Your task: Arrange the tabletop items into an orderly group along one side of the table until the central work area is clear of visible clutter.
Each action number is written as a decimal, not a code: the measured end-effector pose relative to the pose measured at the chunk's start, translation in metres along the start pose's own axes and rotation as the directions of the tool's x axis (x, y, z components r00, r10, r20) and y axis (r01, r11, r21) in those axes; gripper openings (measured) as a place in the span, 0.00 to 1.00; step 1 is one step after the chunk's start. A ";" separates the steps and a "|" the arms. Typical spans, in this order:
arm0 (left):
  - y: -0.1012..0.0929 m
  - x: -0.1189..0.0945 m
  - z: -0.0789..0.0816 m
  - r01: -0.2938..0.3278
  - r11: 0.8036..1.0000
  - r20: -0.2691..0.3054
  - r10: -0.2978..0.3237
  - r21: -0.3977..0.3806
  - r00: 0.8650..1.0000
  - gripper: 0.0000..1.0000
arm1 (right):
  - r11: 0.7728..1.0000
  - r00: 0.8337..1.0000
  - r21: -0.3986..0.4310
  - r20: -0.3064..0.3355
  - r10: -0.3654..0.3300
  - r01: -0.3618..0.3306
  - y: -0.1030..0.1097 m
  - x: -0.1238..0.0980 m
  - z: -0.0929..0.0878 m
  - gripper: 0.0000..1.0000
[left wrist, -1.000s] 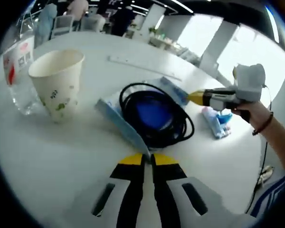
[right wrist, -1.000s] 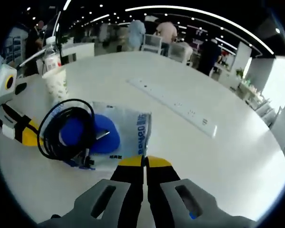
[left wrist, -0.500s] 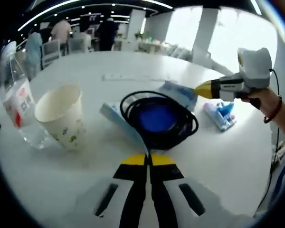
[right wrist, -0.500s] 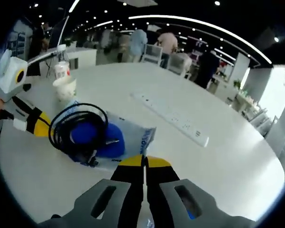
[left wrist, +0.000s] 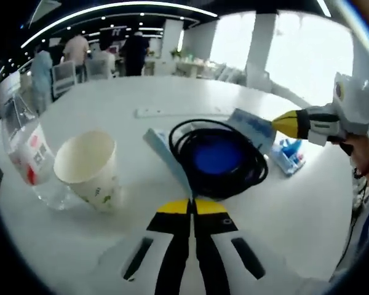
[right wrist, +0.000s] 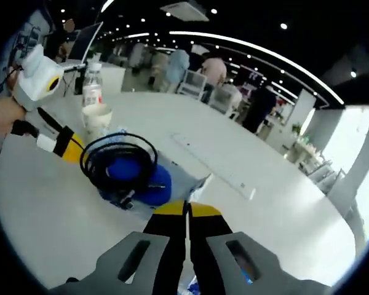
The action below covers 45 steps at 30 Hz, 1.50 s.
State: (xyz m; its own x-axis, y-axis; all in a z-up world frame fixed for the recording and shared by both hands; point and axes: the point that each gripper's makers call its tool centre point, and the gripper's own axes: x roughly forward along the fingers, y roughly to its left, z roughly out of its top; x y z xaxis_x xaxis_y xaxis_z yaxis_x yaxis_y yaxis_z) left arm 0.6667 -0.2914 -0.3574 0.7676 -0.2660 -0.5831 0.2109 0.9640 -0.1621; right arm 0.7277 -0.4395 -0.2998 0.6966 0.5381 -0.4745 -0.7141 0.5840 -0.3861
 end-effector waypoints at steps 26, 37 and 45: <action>0.018 0.006 -0.012 -0.030 0.999 -0.013 0.029 -0.034 0.999 0.00 | 0.993 0.993 0.001 -0.025 -0.114 0.114 0.026 -0.002 -0.020 0.01; 0.019 0.012 -0.018 -0.057 0.998 -0.039 0.058 0.012 0.998 0.00 | 0.987 0.977 -0.059 -0.147 -0.156 0.149 0.029 -0.001 -0.058 0.01; 0.021 0.013 -0.022 -0.085 0.996 -0.046 0.085 0.005 0.995 0.00 | 0.987 0.969 -0.098 -0.196 -0.147 0.130 0.036 0.001 -0.078 0.01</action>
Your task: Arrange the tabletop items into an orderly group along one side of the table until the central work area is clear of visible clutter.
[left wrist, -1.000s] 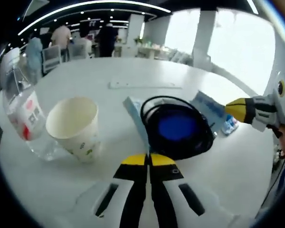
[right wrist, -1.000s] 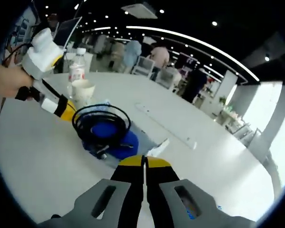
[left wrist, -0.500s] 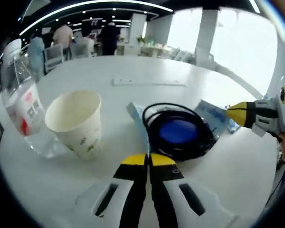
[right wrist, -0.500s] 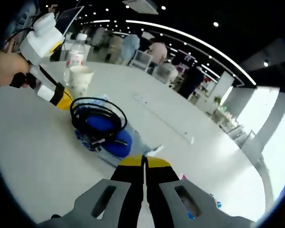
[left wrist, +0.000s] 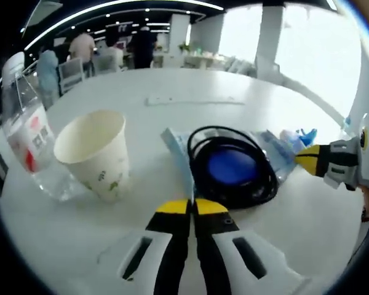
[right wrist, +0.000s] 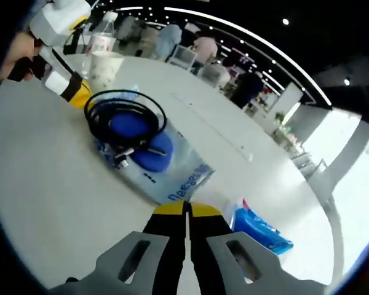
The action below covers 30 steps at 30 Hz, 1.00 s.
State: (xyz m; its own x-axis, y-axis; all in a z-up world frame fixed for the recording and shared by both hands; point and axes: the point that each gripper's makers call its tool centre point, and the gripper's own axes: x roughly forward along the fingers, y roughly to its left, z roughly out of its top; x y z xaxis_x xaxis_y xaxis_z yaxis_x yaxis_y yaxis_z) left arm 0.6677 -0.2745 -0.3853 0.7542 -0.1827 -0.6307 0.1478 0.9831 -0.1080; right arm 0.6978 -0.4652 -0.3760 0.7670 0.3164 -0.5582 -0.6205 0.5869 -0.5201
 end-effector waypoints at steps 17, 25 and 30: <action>0.009 -0.011 0.001 -0.080 0.994 -0.006 0.081 0.076 0.997 0.20 | 0.999 0.999 0.040 -0.050 0.004 -0.002 -0.004 -0.003 0.003 0.02; 0.012 -0.032 0.010 -0.093 0.991 0.022 0.091 0.092 0.996 0.40 | 0.994 0.999 0.104 -0.030 -0.016 0.019 -0.014 -0.012 0.016 0.18; 0.017 -0.043 0.016 -0.095 0.995 0.041 0.093 0.042 0.995 0.58 | 0.980 1.000 0.199 -0.007 0.016 -0.014 -0.014 -0.017 0.025 0.37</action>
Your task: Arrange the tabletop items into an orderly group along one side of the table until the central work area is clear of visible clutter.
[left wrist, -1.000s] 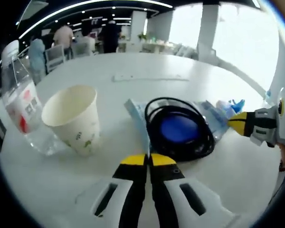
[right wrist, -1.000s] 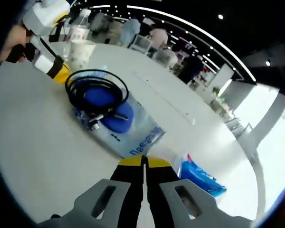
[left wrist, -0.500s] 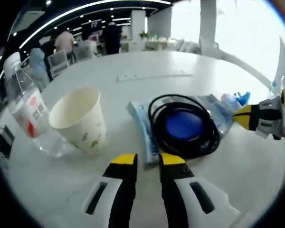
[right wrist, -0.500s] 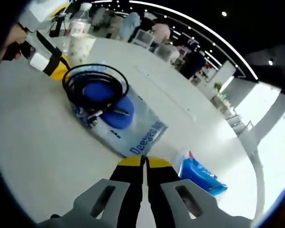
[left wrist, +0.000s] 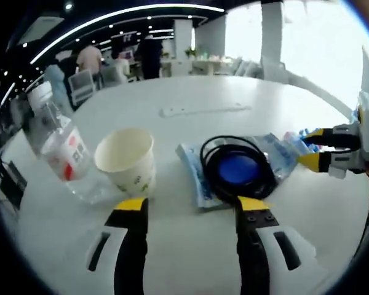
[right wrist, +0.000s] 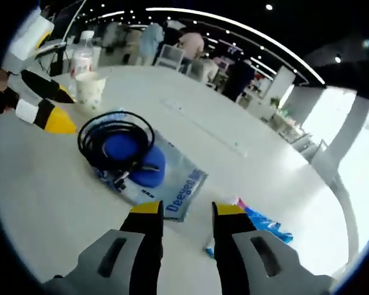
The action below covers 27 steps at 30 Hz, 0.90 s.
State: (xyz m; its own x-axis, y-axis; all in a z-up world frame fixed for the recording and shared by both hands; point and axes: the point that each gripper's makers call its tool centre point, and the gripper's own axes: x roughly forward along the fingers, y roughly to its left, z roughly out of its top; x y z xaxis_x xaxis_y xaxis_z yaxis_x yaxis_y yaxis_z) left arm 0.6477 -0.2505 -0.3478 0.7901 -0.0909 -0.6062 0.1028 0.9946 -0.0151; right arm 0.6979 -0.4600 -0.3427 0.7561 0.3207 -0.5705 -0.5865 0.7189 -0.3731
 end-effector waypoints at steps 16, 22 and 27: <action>0.002 -0.050 -0.007 0.049 0.999 0.054 -0.047 -0.021 0.997 0.95 | 0.968 0.991 0.213 0.042 0.124 -0.130 0.035 -0.010 0.025 0.70; 0.006 -0.080 -0.005 0.067 0.998 0.100 -0.066 -0.007 0.993 0.99 | 0.925 0.985 0.340 0.048 0.165 -0.172 0.048 -0.003 0.030 0.73; 0.009 -0.102 -0.010 0.089 0.996 0.108 -0.090 0.010 0.990 0.99 | 0.913 0.981 0.364 0.018 0.191 -0.184 0.060 0.003 0.032 0.72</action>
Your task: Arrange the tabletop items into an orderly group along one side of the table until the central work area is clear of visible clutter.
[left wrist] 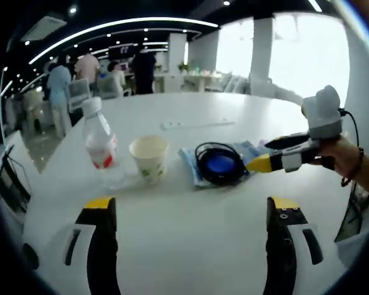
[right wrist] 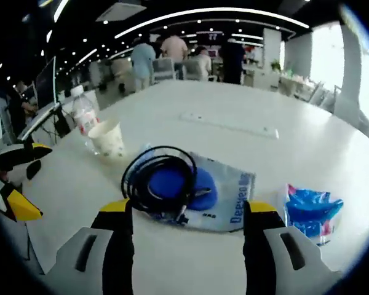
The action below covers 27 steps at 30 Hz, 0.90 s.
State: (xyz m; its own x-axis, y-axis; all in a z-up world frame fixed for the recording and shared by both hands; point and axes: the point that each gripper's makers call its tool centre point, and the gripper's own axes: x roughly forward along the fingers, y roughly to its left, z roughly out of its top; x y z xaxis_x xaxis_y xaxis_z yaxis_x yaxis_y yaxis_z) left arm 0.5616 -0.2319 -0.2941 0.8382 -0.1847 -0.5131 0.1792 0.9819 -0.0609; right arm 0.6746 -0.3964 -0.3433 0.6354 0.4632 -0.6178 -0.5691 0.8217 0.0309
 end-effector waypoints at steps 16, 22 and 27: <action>-0.001 -0.038 -0.001 0.077 0.996 0.029 -0.079 0.052 0.996 0.99 | 0.990 0.996 0.139 -0.088 -0.010 0.022 -0.005 0.030 -0.010 0.60; -0.004 -0.034 -0.005 0.088 0.994 0.032 -0.090 0.063 0.995 0.99 | 0.990 0.995 0.131 -0.093 -0.046 0.058 -0.008 0.036 -0.009 0.46; 0.000 -0.031 -0.010 0.090 0.994 0.010 -0.090 0.057 0.996 0.99 | 0.985 0.992 0.151 -0.100 -0.074 0.088 -0.013 0.042 -0.010 0.36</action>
State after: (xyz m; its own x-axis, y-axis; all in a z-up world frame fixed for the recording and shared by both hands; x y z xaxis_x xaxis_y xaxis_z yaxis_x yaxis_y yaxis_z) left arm 0.5301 -0.2260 -0.2866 0.8239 -0.2730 -0.4966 0.2826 0.9575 -0.0575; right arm 0.7032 -0.3906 -0.3779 0.6202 0.3659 -0.6938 -0.4254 0.9001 0.0943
